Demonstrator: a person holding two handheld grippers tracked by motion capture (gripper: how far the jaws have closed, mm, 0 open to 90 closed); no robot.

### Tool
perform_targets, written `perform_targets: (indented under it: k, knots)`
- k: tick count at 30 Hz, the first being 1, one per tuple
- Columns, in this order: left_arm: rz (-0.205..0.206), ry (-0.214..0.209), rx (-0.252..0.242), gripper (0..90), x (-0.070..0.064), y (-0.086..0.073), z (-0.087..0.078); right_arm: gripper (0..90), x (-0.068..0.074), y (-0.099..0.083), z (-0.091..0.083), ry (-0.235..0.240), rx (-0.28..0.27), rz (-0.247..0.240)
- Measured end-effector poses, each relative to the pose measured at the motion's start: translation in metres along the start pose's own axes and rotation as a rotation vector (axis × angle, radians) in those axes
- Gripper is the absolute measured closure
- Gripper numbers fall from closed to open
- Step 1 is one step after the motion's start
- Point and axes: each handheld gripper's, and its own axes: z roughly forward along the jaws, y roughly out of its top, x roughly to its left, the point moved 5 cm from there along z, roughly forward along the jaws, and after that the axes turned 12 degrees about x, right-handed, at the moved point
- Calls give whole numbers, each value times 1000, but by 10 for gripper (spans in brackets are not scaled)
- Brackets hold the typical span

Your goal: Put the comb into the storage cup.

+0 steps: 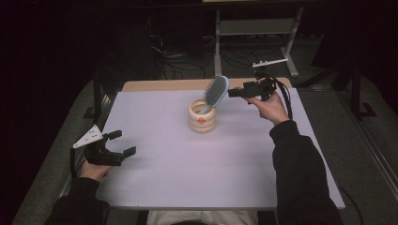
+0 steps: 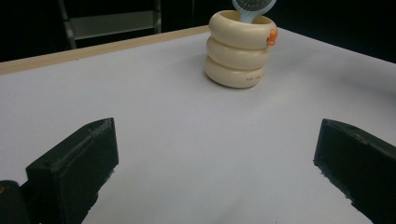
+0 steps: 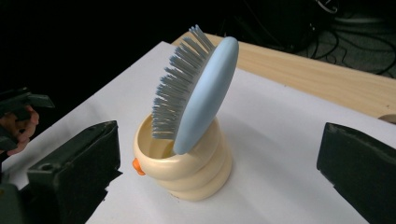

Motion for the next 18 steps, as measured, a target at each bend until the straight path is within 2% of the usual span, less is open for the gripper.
perform_targets:
  k: [2,5,8,18]
  knots:
    - [0,2,1,0,0,0,0,0,0,-2,-4,-1,-13,-12]
    - [-3,-3,1,0,0,0,0,0,0,-6,-9,-45,-30,-25]
    - [-1,-5,4,0,0,0,0,0,-2,-11,-12,-60,-45,-33]
    - [-3,-4,-11,0,0,0,-2,0,-6,-29,-25,-82,-60,-47]
